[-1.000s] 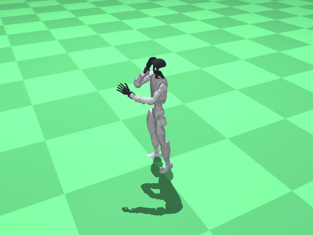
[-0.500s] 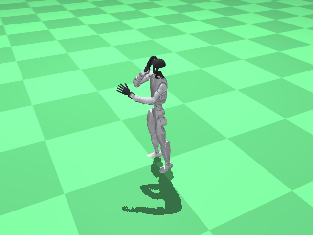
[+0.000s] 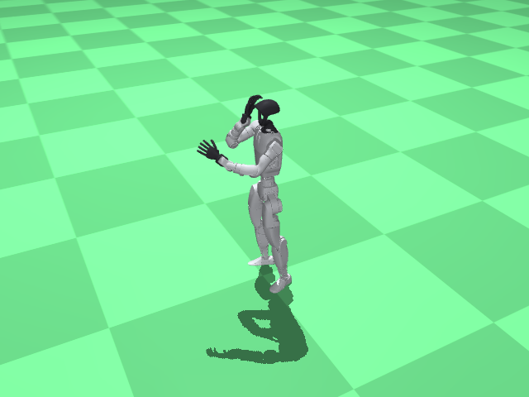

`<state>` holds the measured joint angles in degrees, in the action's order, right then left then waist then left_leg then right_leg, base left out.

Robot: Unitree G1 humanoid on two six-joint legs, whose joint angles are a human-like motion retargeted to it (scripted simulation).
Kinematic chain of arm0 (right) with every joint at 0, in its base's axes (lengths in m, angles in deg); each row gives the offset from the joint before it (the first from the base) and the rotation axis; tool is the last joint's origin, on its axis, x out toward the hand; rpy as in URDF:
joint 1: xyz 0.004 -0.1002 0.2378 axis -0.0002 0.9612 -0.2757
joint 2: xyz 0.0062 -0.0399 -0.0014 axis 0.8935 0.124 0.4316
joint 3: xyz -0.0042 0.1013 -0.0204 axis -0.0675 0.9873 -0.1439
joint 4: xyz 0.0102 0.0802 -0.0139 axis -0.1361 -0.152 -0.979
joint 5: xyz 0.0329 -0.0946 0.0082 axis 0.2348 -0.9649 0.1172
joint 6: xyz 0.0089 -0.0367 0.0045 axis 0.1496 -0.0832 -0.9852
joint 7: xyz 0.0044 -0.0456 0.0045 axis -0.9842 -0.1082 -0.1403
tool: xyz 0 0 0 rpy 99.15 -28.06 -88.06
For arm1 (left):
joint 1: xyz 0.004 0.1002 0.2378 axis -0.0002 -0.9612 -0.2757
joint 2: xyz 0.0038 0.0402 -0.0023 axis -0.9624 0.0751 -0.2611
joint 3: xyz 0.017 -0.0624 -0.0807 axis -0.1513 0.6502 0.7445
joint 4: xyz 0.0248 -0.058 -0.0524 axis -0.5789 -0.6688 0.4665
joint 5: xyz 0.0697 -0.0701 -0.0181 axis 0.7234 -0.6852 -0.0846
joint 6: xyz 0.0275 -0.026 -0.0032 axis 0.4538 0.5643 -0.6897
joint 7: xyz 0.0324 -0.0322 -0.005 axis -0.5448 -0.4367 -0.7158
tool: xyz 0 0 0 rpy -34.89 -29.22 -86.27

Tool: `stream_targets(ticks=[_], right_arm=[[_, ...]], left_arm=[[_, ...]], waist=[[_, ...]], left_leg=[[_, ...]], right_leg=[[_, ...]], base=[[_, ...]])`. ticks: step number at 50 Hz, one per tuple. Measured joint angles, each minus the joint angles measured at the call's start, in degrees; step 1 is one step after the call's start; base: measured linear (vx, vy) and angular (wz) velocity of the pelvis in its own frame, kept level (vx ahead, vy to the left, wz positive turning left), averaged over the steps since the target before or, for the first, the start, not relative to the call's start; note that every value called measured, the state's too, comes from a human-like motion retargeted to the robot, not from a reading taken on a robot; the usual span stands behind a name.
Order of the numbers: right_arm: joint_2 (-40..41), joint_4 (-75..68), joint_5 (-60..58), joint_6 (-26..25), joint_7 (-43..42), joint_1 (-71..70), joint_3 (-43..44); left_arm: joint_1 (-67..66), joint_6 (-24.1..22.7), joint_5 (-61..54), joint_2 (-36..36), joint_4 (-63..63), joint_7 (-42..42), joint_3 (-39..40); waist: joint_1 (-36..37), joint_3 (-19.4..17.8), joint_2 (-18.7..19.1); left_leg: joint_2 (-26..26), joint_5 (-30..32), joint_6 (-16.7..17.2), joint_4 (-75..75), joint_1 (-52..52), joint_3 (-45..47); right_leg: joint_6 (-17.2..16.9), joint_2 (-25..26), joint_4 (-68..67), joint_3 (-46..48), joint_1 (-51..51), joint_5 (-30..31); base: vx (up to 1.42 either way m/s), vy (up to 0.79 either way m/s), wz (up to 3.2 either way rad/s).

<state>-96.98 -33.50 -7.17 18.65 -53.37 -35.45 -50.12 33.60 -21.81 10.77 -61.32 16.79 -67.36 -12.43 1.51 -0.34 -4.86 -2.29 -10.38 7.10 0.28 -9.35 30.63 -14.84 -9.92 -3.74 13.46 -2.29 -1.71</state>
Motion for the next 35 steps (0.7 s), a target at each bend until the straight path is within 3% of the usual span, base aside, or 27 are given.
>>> stream_targets(ticks=[5,10,13,23,27,31,35], right_arm=[[-1.4,-2.8,-1.9,-0.4,-2.7,7.5,-2.9],[-2.2,-33.8,4.2,-10.9,4.2,14.5,-11.8],[0.6,-44.6,7.0,-12.8,3.1,13.9,-13.6],[1.3,-7.0,-0.2,-2.3,-1.2,-1.4,-3.2],[0.4,1.9,-3.7,0.6,-4.6,-1.2,-1.3],[-2.1,-6.7,-0.5,-1.3,-2.4,10.2,-5.7],[-3.2,-31.6,4.8,-10.7,5.9,16.0,-12.7]], left_arm=[[0.3,-0.7,0.9,0.3,0.6,-2.1,0.3],[0.1,2.7,1.2,1.0,1.1,-3.1,0.5],[0.4,3.8,0.6,1.3,1.0,-3.9,0.6],[-0.4,0.8,-0.8,-0.2,1.2,-1.1,0.6],[0.1,-0.9,-0.7,-0.5,1.3,-1.6,0.4],[0.2,-0.5,0.4,0.0,2.0,-2.9,0.5],[-0.2,2.6,0.7,0.8,2.2,-2.6,0.5]], waist=[[0.1,-0.5,-0.1],[-0.1,-0.8,0.5],[-0.2,-0.8,0.9],[-1.0,0.0,0.8],[-0.7,0.0,0.5],[-0.4,-0.5,0.6],[-0.4,-0.7,1.1]], left_leg=[[0.0,-0.1,0.3,-0.1,-0.2,0.1],[-0.4,-0.3,0.6,-0.1,-1.0,0.7],[-0.6,-0.3,0.6,-0.1,-1.1,1.0],[-0.2,-0.1,-0.1,0.1,-0.4,0.4],[-0.1,-0.1,0.0,0.0,-0.2,0.0],[-0.2,-0.3,0.3,-0.2,-0.6,0.1],[-0.4,-0.4,0.6,-0.2,-1.2,0.4]], right_leg=[[-0.1,0.0,-0.2,-0.1,-0.1,-0.1],[0.5,0.4,-0.5,-0.6,-0.4,-0.1],[0.6,0.6,-0.5,-0.8,-0.4,0.0],[-0.1,0.2,-0.2,-0.3,0.0,0.0],[-0.1,0.1,-0.3,0.0,0.0,-0.2],[-0.1,0.1,-0.6,0.0,-0.4,-0.3],[0.3,0.3,-0.8,-0.2,-0.7,-0.3]], base=[[0.0,0.0,0.0],[0.0,0.0,0.0],[0.0,0.0,0.0],[0.0,0.0,0.0],[0.0,0.0,0.0],[0.0,0.0,0.0],[0.0,0.0,0.0]])
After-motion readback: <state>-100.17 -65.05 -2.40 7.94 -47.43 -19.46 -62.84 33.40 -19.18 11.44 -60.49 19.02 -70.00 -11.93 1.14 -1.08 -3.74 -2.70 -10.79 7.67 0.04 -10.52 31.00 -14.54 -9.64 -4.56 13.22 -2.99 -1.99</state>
